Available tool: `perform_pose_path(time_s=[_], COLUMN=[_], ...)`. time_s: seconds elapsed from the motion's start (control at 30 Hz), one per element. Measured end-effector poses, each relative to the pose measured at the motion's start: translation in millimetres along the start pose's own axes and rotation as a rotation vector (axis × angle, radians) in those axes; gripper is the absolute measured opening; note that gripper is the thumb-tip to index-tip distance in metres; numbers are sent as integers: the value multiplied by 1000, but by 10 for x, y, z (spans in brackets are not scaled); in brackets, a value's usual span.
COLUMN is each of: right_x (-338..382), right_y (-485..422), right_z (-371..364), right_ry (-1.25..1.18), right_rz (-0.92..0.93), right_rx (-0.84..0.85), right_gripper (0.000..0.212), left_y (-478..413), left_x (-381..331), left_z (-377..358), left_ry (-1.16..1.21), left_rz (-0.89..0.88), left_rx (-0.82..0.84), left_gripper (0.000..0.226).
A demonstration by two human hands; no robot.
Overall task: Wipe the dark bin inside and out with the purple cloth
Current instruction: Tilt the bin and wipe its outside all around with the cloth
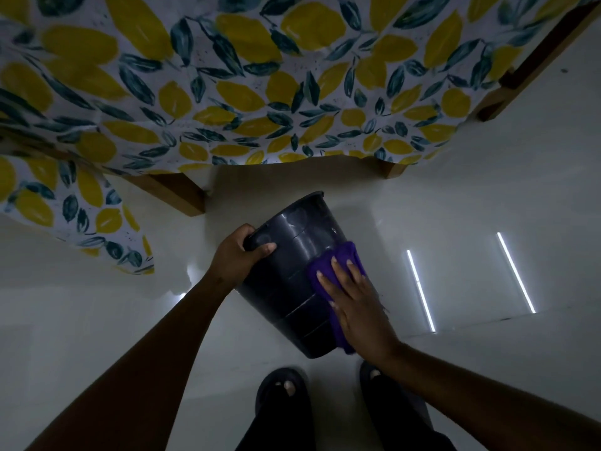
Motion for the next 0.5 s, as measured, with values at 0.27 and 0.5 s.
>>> perform_pose_path(time_s=[0.27,0.5], right_x=[174,46], right_y=[-454,-572], right_z=[151,190], right_ry=[-4,-313], right_rz=[19,-190], right_rx=[-12,-22], right_gripper=[76,53], left_y=[-7,-5], left_x=[21,-10], left_z=[27,9], left_ry=[17,33], left_rz=[1,5], left_rx=[81,19], left_gripper=[31,27])
Point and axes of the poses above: each hand's wrist, its own y-axis away from the middle knuckle, its own z-axis out of the back of the hand, x = y × z, the point moved 2 cm from there along -y, towards the middle knuckle, and after that the axes turned 3 degrees about -z, right-handed, at the moved point
